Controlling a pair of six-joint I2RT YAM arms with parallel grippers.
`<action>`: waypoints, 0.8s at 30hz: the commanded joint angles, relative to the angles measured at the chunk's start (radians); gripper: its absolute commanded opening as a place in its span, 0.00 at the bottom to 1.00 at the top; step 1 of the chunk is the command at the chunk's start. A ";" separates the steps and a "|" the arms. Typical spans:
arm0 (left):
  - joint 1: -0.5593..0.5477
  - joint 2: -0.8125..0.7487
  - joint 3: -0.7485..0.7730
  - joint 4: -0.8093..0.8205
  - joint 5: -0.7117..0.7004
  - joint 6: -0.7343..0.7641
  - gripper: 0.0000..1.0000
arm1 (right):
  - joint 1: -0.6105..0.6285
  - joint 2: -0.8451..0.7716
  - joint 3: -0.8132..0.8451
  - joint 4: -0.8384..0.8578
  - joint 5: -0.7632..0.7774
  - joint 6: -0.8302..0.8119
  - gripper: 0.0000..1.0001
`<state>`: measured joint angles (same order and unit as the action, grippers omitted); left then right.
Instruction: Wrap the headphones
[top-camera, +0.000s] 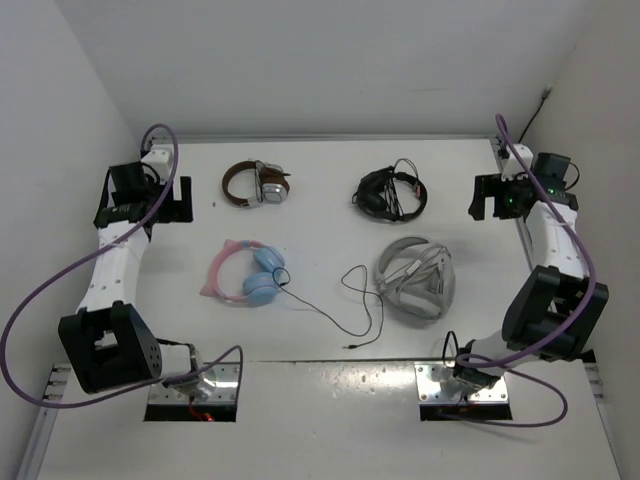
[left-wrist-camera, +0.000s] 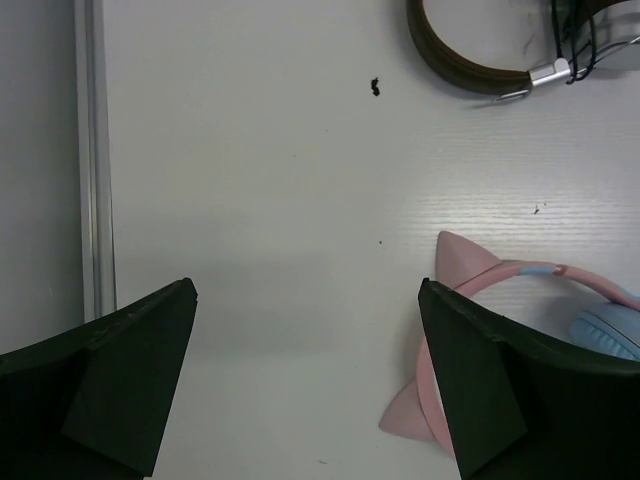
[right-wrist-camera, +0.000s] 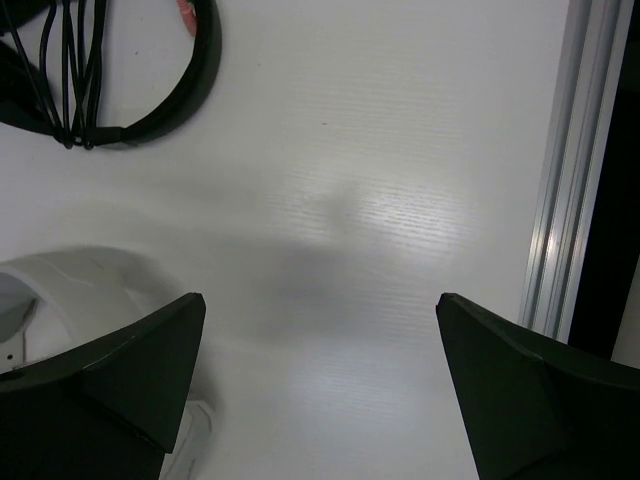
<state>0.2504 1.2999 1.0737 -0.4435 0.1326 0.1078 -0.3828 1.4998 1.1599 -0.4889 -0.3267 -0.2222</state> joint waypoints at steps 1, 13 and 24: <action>0.007 -0.059 0.009 0.022 0.052 0.013 1.00 | -0.024 -0.038 0.030 -0.034 -0.072 -0.028 1.00; 0.007 -0.109 -0.038 -0.119 0.131 0.093 1.00 | 0.045 -0.096 0.021 -0.134 -0.155 -0.105 1.00; 0.014 -0.131 -0.126 -0.311 0.142 0.237 0.80 | 0.457 -0.236 -0.078 -0.089 0.009 -0.062 1.00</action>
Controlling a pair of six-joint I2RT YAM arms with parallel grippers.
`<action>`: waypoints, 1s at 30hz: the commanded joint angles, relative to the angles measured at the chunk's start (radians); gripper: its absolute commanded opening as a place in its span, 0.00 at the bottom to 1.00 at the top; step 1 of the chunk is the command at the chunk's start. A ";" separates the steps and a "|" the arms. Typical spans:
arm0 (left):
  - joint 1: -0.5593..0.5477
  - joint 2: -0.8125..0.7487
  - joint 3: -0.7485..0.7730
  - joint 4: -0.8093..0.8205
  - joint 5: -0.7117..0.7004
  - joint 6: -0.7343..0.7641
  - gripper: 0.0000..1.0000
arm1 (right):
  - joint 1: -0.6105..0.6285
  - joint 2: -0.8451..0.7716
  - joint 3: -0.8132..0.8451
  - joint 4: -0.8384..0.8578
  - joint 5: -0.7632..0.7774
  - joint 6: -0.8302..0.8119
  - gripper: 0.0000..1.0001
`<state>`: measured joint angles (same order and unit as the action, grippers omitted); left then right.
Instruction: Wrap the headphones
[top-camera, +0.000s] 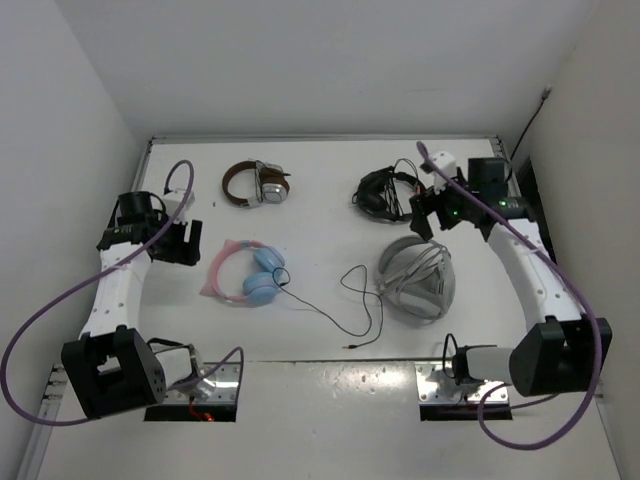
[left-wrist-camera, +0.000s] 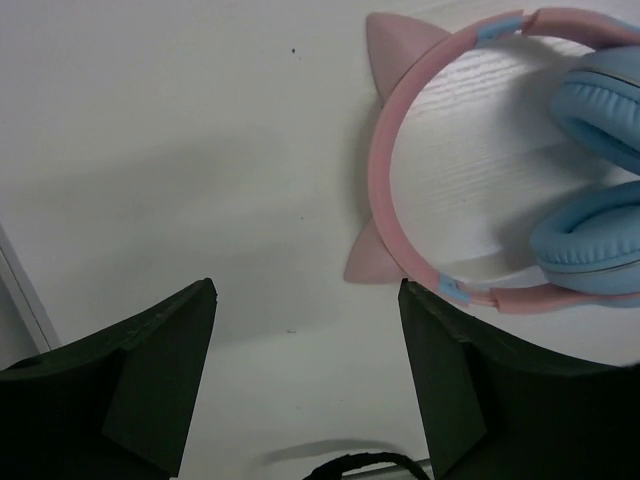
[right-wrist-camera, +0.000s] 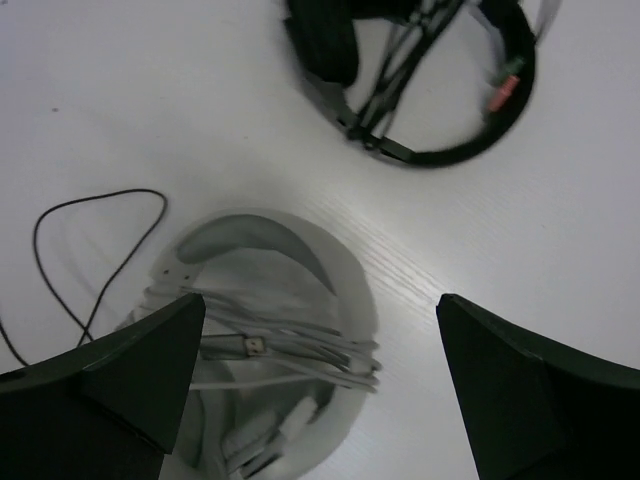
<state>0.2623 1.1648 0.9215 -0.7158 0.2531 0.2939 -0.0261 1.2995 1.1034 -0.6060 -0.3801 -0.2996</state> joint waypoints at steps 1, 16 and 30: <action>0.002 0.018 0.036 -0.053 0.021 0.072 0.79 | 0.129 -0.035 -0.022 0.037 0.085 0.016 1.00; -0.179 0.240 -0.059 0.148 -0.073 -0.033 0.72 | 0.258 0.009 -0.022 0.057 0.145 0.036 1.00; -0.198 0.409 -0.012 0.190 -0.143 -0.102 0.69 | 0.218 0.037 -0.013 0.066 0.127 0.036 1.00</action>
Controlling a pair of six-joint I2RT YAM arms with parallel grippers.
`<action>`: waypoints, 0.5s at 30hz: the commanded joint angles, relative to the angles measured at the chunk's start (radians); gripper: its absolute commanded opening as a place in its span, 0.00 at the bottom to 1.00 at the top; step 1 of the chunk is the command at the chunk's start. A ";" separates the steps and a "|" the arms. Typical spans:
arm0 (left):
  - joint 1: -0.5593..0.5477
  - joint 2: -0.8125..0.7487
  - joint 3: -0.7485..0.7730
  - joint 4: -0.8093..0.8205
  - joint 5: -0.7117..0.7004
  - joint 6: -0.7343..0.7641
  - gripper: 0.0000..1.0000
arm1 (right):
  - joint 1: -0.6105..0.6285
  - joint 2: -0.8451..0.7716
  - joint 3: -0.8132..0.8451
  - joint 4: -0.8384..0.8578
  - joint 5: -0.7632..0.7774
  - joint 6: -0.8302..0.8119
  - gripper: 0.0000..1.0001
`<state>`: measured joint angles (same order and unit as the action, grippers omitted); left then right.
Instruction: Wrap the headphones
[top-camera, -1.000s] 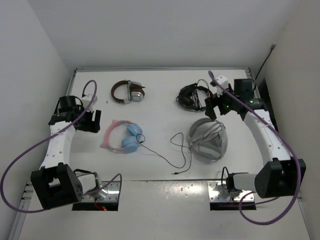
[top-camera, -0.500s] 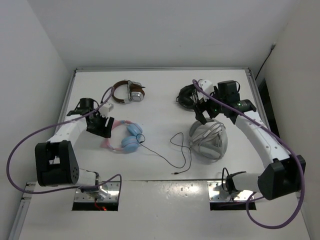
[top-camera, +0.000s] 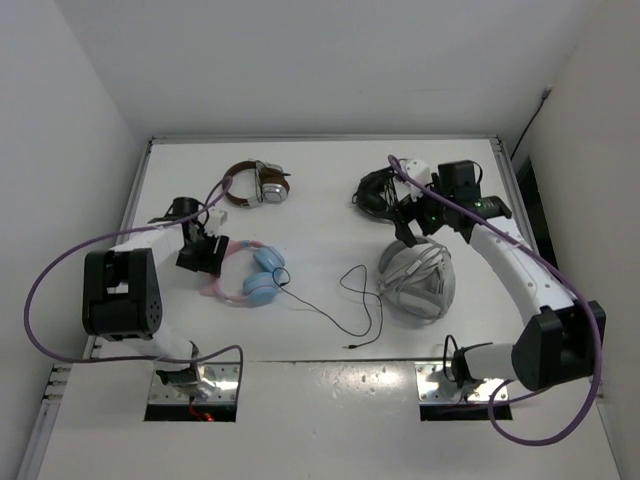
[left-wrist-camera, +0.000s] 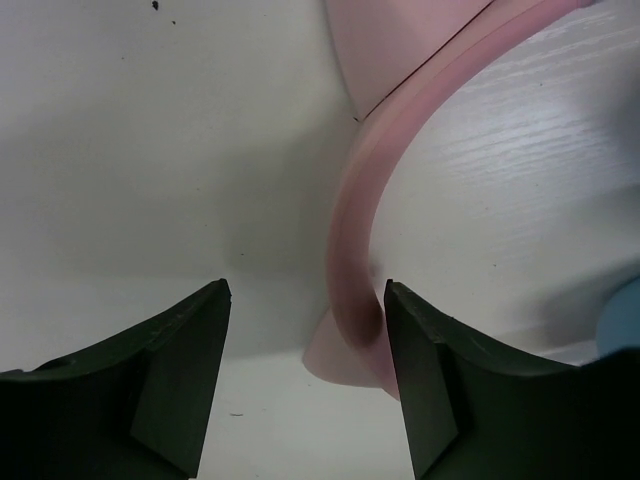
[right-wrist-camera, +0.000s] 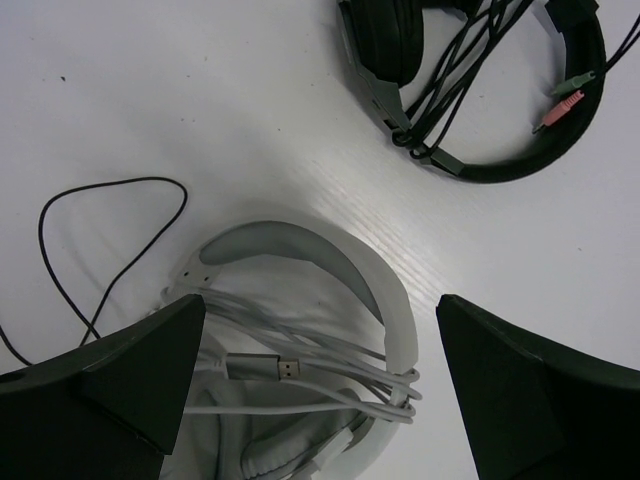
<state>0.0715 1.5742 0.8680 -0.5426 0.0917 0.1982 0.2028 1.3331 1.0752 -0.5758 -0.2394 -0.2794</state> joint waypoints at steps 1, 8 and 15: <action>-0.007 0.000 0.042 0.016 0.019 -0.006 0.67 | -0.020 0.012 0.015 0.036 -0.014 0.016 1.00; -0.064 0.029 0.051 0.007 0.019 0.003 0.54 | -0.029 0.021 0.006 0.045 -0.034 0.016 0.99; -0.087 0.073 0.051 0.007 -0.012 -0.006 0.47 | -0.039 0.031 0.006 0.054 -0.034 0.006 0.99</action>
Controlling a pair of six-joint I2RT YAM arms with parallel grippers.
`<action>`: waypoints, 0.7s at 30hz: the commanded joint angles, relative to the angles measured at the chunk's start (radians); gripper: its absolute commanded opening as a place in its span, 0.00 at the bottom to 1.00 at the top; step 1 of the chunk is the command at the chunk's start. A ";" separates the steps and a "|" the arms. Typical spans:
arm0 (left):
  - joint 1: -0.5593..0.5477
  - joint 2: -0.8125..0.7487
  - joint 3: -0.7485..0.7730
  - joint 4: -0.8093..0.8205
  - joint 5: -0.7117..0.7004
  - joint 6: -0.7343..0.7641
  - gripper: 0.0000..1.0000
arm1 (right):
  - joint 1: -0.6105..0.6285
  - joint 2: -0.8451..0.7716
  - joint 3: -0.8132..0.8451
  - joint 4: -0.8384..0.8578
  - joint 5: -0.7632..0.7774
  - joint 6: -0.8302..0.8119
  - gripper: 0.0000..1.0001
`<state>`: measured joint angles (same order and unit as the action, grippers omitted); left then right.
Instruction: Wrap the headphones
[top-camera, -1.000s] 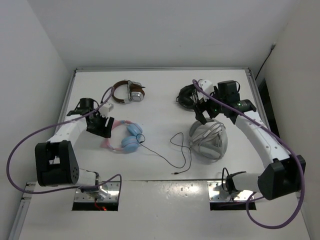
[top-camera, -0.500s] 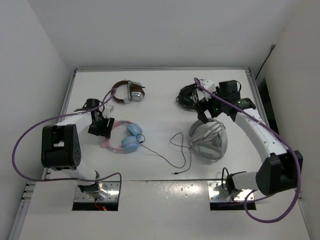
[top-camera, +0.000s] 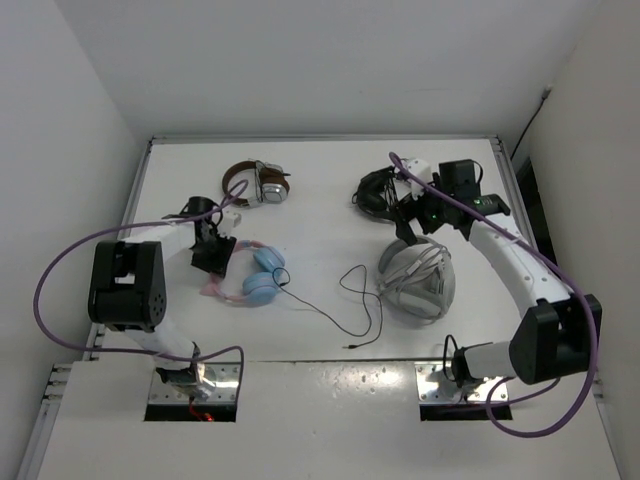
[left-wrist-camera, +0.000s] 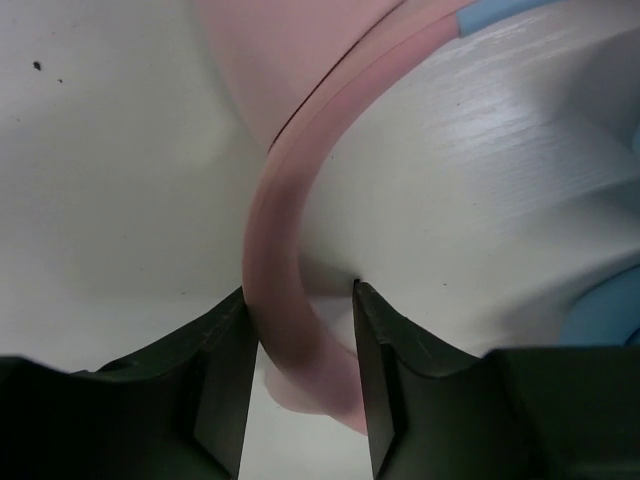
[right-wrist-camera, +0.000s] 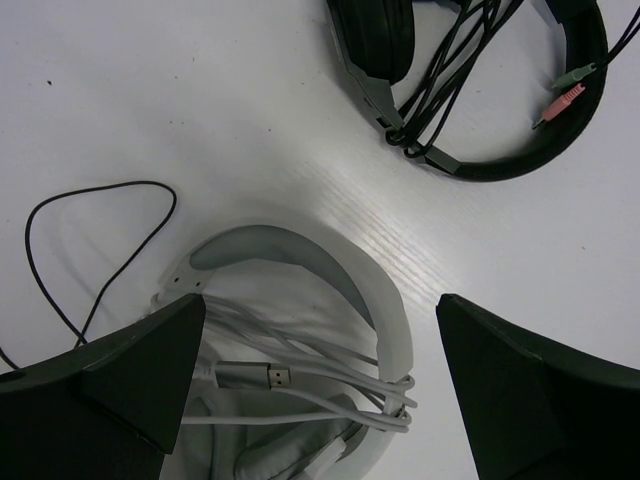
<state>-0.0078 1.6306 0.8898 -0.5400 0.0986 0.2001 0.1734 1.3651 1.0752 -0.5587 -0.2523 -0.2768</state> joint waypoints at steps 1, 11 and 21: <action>-0.008 0.028 0.029 0.014 -0.028 -0.008 0.45 | -0.009 0.008 0.006 0.037 -0.021 -0.005 0.99; 0.023 0.095 0.058 0.014 -0.051 -0.037 0.03 | -0.046 0.008 0.006 0.028 -0.053 -0.005 0.92; 0.164 0.065 0.230 -0.044 0.090 -0.155 0.00 | 0.064 -0.130 -0.116 0.282 -0.324 0.206 0.73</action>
<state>0.1295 1.7382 1.0378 -0.5964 0.1608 0.1093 0.1635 1.2831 0.9657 -0.4324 -0.4557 -0.1543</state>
